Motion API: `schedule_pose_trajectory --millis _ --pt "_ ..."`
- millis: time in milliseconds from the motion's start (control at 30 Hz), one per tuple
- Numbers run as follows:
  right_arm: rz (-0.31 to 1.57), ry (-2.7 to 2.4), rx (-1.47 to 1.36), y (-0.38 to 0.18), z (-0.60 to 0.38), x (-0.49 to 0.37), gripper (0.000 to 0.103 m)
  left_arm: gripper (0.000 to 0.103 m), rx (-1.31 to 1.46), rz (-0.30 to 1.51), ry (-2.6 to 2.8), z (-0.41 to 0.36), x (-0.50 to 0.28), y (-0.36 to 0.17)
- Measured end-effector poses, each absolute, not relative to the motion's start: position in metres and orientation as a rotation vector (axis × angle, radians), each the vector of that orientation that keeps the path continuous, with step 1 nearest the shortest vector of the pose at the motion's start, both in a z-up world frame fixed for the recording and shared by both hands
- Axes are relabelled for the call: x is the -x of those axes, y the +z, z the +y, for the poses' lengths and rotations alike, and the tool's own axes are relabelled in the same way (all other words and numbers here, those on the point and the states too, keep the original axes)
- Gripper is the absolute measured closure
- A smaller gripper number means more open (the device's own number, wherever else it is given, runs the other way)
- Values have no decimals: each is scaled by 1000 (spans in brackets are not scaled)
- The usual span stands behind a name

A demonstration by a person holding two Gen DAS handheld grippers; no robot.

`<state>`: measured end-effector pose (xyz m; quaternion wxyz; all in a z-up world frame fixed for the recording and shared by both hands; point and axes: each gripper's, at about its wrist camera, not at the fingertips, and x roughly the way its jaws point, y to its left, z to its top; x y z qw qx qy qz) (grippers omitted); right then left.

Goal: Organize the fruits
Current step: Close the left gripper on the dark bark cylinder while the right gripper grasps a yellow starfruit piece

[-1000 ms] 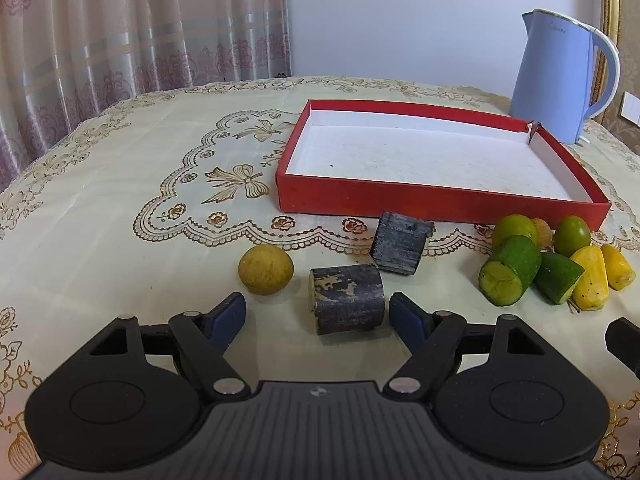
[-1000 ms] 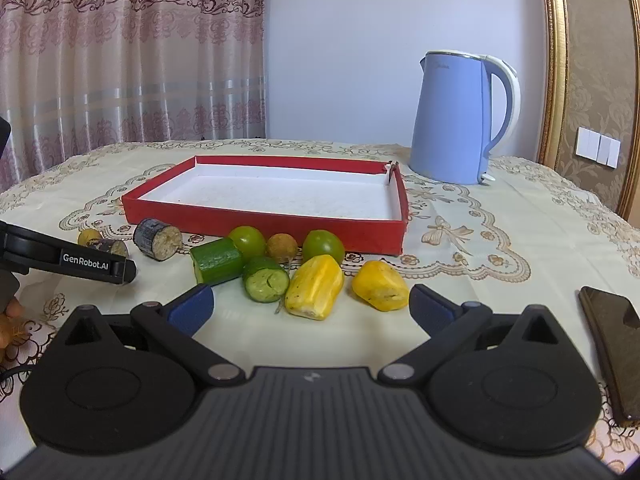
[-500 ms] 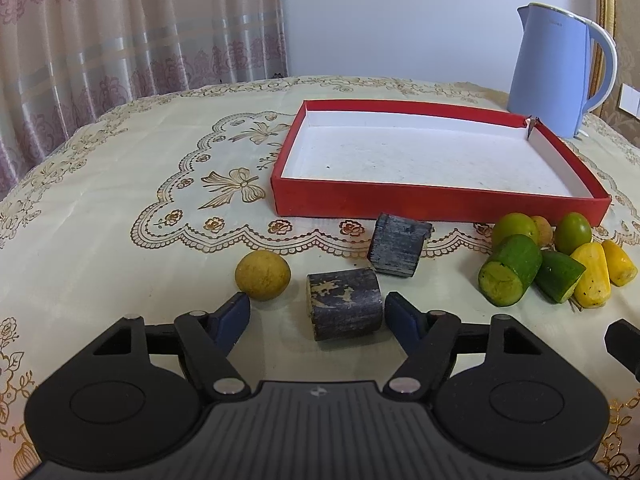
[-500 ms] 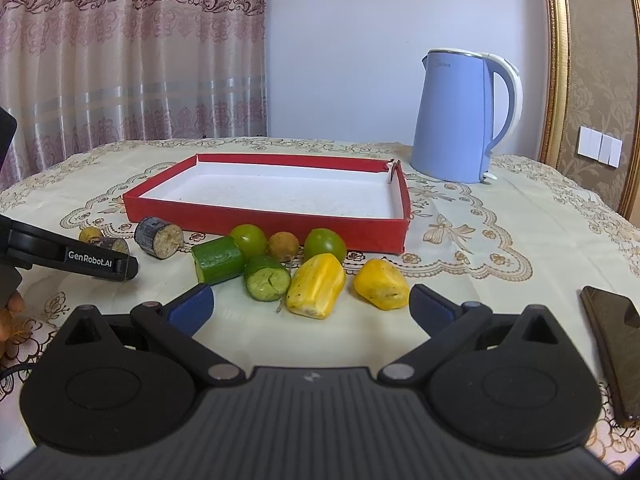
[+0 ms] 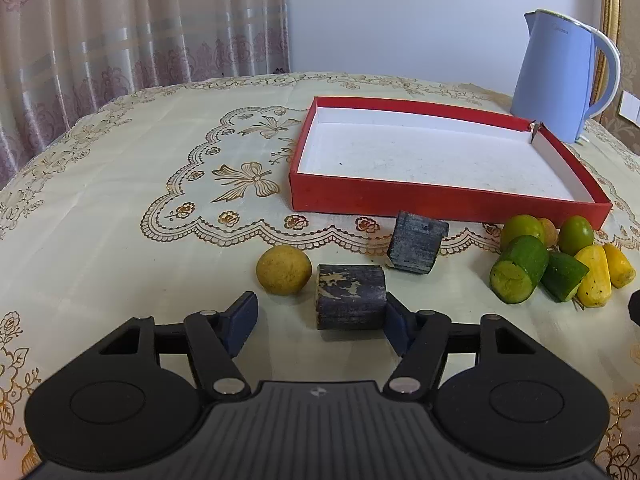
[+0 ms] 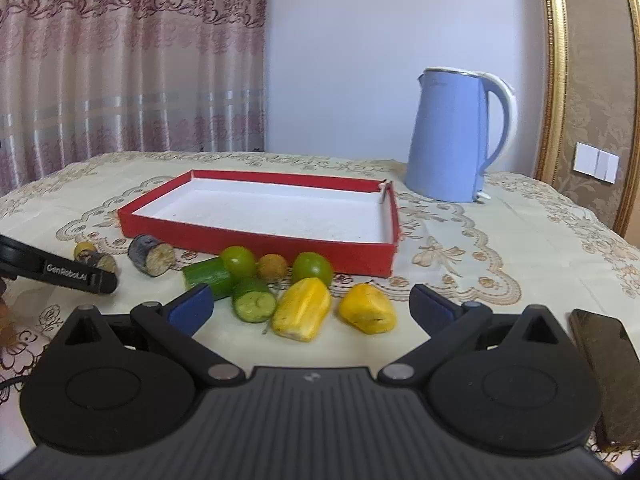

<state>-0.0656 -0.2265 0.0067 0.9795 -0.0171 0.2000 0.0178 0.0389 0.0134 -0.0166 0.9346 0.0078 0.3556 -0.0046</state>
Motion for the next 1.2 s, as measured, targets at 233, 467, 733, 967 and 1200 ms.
schedule_pose_trajectory --millis 233,467,733,967,1200 --pt "422 31 10 0 -234 64 0 70 -19 720 -31 6 -44 -15" --pt "426 40 3 2 -241 63 0 70 89 693 -128 26 -30 -13" --pt "455 43 49 -3 -247 57 2 70 65 637 -128 32 -17 -5" --pt "477 40 58 -1 -263 49 10 70 19 632 -126 25 -16 -7" --pt "537 131 103 0 -282 23 35 70 -22 605 -133 19 -11 -4"
